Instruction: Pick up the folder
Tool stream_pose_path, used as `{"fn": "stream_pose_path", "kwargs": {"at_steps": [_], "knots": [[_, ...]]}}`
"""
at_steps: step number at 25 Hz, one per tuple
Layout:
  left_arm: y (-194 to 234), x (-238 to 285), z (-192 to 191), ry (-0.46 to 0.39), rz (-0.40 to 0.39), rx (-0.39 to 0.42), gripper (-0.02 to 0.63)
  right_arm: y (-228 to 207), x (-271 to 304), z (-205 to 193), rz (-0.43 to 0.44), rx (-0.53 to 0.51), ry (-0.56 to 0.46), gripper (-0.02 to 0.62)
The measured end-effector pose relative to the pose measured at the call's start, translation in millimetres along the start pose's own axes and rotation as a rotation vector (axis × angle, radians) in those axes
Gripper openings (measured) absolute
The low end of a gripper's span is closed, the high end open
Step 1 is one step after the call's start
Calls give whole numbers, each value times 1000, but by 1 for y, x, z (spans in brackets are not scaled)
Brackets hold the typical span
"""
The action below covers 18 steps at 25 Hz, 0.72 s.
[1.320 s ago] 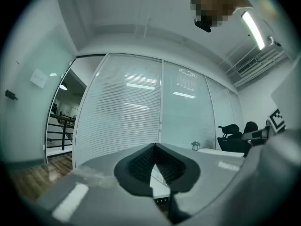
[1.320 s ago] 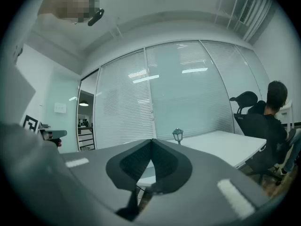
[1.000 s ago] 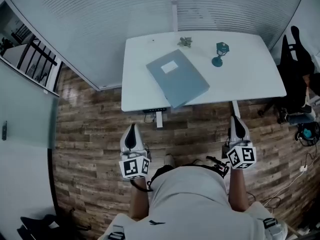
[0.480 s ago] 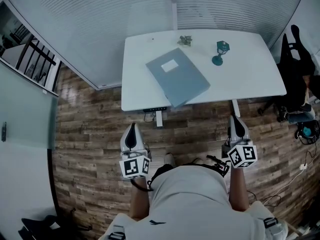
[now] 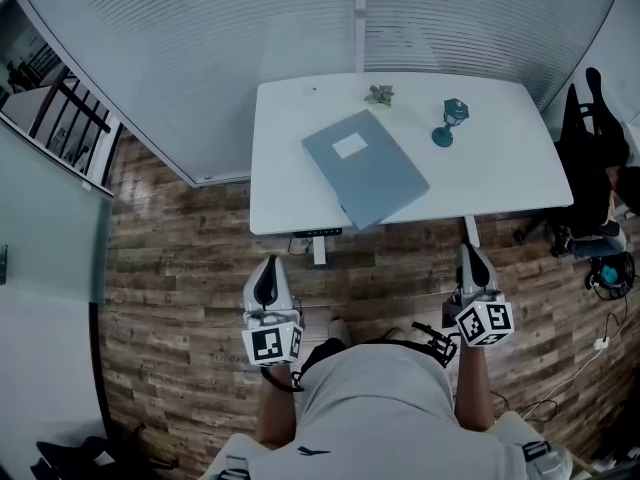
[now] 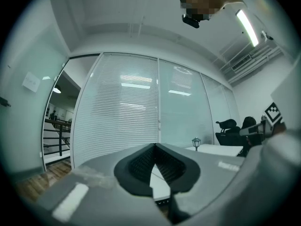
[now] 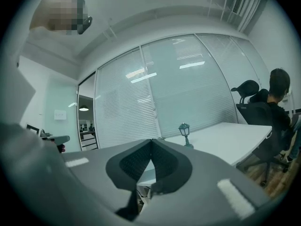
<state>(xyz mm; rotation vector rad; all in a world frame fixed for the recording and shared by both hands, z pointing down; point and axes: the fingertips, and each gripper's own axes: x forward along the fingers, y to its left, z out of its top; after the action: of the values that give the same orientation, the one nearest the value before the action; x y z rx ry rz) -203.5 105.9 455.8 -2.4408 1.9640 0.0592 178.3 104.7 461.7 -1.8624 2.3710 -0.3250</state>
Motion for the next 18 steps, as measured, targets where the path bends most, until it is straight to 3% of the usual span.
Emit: {"fn": "stream_pose_path", "kwargs": {"at_steps": [5, 11, 18], "knots": [[21, 7, -4, 8, -24, -26, 6, 15, 11, -1, -37, -35, 2, 2], [39, 29, -9, -3, -82, -48, 6, 29, 15, 0, -84, -2, -17, 2], [42, 57, -16, 1, -112, -77, 6, 22, 22, -6, -123, 0, 1, 2]]}}
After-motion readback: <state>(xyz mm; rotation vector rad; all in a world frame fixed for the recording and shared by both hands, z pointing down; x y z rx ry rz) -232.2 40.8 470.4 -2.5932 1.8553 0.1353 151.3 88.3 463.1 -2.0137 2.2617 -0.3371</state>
